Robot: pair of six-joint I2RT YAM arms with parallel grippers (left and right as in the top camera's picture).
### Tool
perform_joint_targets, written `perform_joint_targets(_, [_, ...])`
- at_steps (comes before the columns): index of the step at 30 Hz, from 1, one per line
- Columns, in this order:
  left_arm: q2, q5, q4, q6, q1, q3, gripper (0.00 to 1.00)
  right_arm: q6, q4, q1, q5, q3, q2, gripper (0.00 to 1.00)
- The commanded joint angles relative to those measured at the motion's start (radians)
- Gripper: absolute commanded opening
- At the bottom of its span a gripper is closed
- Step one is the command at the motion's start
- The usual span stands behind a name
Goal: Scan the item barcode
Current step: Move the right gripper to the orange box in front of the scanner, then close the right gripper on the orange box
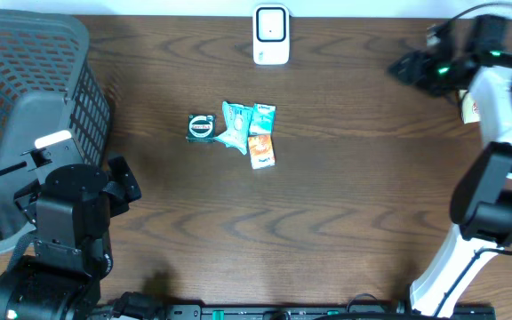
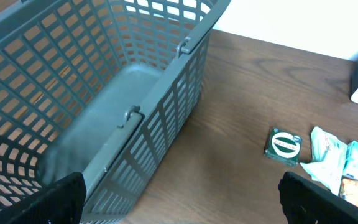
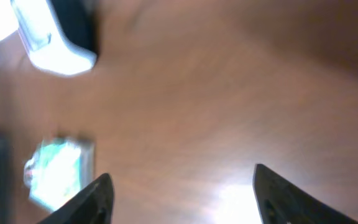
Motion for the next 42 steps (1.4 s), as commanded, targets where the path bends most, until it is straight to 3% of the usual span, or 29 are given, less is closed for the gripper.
perform_joint_targets(1, [0.0, -0.008, -0.002, -0.002, 0.002, 0.01, 0.98, 0.006, -0.093, 0.088, -0.071, -0.002, 0.005, 0.68])
perform_joint_targets(6, [0.0, -0.009, -0.002, -0.002, 0.002, 0.01, 0.98, 0.006, -0.161, 0.259, 0.026, -0.002, 0.011, 0.65])
perform_joint_targets(12, [0.0, -0.008, -0.002, -0.002, 0.002, 0.01, 0.97, 0.007, -0.123, 0.453, 0.124, -0.002, 0.011, 0.92])
perform_joint_targets(17, [0.0, -0.009, -0.002, -0.002, 0.002, 0.01, 0.98, 0.007, -0.066, 0.568, 0.214, -0.002, 0.011, 0.99])
perform_joint_targets(20, [0.0, -0.009, -0.002, -0.002, 0.002, 0.01, 0.98, 0.03, -0.058, 0.612, 0.299, -0.002, 0.016, 0.99])
perform_joint_targets(27, [0.0, -0.009, -0.002, -0.002, 0.002, 0.01, 0.98, 0.037, -0.078, 0.679, 0.351, -0.003, 0.044, 0.8])
perform_joint_targets(32, [0.0, -0.009, -0.002, -0.002, 0.002, 0.01, 0.98, 0.037, -0.087, 0.697, 0.332, -0.003, 0.078, 0.46])
perform_joint_targets(42, [0.0, -0.008, -0.002, -0.002, 0.002, 0.01, 0.98, 0.037, -0.115, 0.685, 0.324, -0.015, 0.114, 0.43])
